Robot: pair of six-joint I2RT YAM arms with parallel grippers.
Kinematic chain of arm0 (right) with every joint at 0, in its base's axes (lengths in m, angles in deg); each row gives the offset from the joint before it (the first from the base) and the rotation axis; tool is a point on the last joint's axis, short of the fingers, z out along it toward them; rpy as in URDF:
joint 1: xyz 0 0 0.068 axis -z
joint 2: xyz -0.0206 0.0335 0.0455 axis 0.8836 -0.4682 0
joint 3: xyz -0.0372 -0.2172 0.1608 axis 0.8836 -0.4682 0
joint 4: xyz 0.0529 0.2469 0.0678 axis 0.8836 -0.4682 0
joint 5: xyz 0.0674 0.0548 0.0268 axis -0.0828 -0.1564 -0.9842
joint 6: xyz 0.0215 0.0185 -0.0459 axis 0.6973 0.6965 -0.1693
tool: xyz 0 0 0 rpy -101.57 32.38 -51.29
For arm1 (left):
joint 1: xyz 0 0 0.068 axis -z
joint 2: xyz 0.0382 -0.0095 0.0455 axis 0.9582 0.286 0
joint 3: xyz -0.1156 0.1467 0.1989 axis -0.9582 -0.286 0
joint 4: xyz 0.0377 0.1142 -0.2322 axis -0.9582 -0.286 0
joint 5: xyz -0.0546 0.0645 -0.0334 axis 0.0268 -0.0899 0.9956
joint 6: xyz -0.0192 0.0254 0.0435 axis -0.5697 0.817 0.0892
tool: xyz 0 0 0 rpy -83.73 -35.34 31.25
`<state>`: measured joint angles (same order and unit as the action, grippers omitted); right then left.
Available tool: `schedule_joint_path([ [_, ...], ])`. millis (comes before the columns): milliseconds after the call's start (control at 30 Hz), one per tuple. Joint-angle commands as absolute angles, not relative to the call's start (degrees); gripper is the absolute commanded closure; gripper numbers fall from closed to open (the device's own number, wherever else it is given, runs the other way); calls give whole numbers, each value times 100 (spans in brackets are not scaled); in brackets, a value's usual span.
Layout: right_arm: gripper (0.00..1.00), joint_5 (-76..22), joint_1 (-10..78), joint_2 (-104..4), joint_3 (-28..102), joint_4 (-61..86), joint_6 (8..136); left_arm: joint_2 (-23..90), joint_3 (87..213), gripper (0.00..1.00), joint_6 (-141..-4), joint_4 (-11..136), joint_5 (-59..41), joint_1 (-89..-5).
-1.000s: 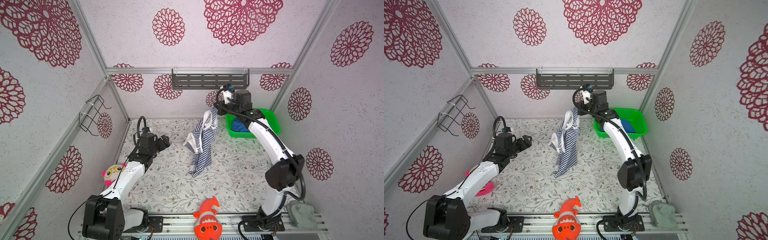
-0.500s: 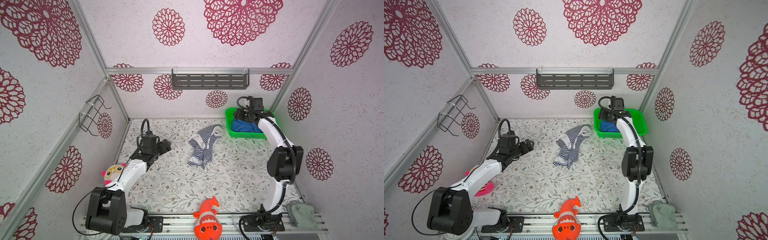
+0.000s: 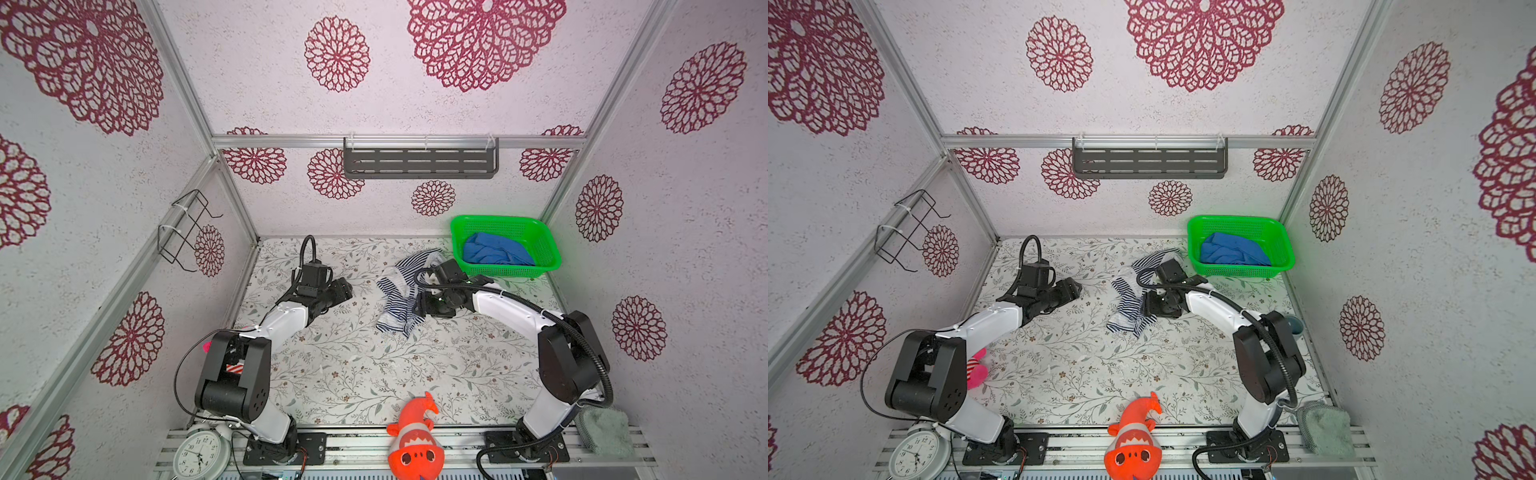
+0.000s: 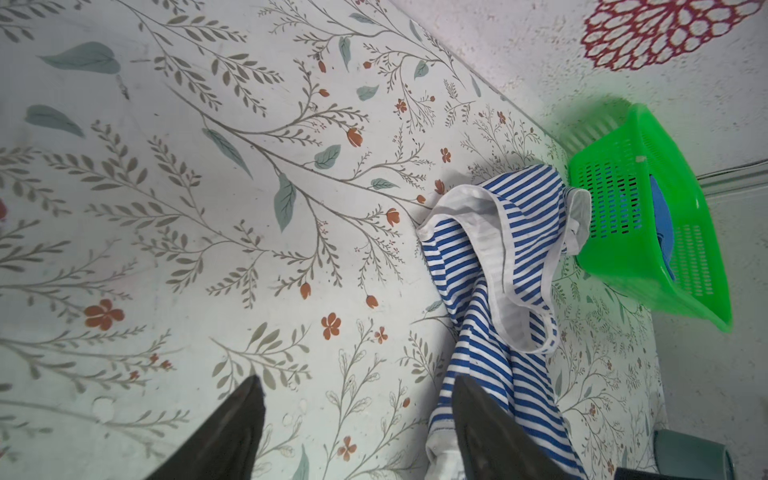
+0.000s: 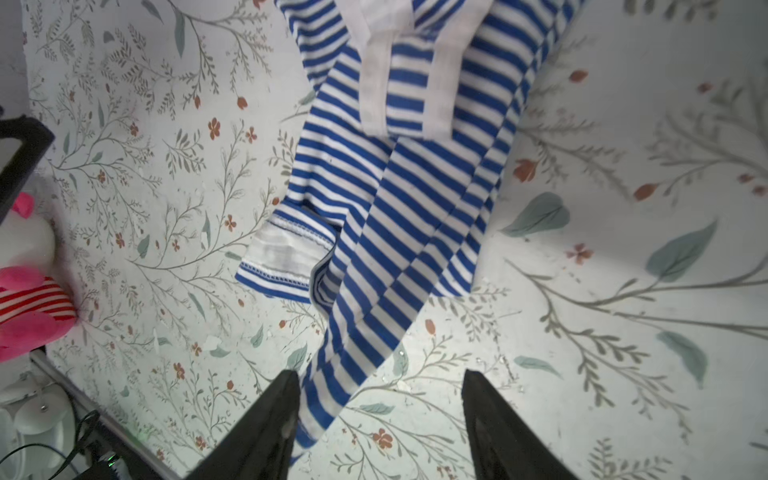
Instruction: Fold and stack the tank tops
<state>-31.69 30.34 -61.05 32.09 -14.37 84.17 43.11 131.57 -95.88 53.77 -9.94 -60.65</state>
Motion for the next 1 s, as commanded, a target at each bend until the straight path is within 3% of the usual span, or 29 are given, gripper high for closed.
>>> schedule_joint_path([
  [0, 35, -3461, 2916, -6051, 3259, -810, 9016, 4455, 13222, 27, -9635, 5497, -1097, -5919],
  [100, 43, -3426, 2877, -6282, 3246, -657, 9051, 4507, 13222, 27, -9645, 5475, -1177, -5801],
  [333, 100, -3281, 2918, -6101, 3201, -966, 8823, 4490, 13222, 28, -9626, 5321, -1231, -5713],
  [600, 100, -2049, 4312, -4781, 2362, -2058, 8152, 4533, 13367, 30, -9532, 5143, -1139, -5562],
  [767, 100, -2659, 4598, -4517, 2016, -1697, 8283, 4757, 13697, 31, -9479, 5004, -1083, -5327],
  [900, 48, -3187, 3824, -4860, 2261, -1222, 8547, 5041, 13925, 33, -9558, 5072, -952, -5196],
  [967, 41, -3315, 3467, -5116, 2388, -1048, 8682, 5166, 14017, 34, -9595, 5087, -908, -5120],
])
